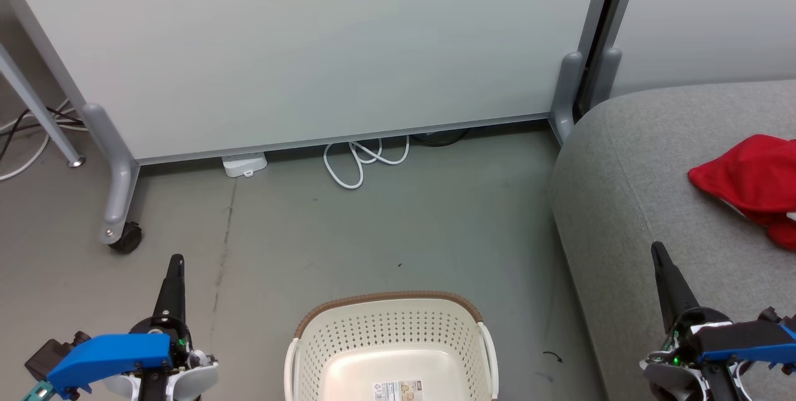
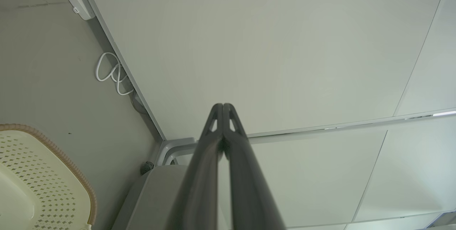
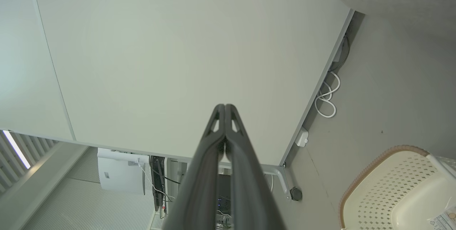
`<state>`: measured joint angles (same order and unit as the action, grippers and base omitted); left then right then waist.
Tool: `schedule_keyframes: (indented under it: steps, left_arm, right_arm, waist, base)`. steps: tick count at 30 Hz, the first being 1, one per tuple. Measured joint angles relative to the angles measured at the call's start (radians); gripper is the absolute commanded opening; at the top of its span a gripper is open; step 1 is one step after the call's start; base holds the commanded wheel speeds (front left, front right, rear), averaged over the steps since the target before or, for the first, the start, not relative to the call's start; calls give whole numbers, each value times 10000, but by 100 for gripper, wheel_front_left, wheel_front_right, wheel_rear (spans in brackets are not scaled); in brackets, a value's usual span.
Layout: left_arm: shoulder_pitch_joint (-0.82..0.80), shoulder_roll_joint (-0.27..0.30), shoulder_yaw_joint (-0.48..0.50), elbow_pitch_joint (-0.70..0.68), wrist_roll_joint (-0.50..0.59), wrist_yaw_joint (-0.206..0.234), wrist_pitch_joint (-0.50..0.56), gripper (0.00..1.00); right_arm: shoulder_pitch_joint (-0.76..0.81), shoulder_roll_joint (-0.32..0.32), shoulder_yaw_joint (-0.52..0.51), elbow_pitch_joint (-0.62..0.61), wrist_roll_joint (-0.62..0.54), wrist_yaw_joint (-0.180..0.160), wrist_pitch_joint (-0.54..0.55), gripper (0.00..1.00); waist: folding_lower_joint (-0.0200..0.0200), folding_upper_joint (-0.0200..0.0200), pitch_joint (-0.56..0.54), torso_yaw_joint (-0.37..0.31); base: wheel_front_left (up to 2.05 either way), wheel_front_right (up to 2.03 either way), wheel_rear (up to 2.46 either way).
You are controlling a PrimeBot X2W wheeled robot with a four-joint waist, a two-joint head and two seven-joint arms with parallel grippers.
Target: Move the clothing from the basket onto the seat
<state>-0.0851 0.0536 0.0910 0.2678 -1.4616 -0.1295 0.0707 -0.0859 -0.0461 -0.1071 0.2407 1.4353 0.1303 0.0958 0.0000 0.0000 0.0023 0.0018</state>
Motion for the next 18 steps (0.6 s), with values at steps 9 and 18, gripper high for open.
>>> schedule_keyframes:
  steps: [9,18]
  left_arm:
    - [-54,-13,90,-82,-593,0,176,0]
    - [-147,-21,184,-167,-1147,0,336,0]
  right_arm:
    - [-55,-2,-23,12,686,0,58,0]
    - [-137,-6,-46,25,1335,0,130,0]
  waist:
    - [0,0,3,-7]
    - [0,0,6,-14]
  base:
    - [0,0,0]
    - [0,0,0]
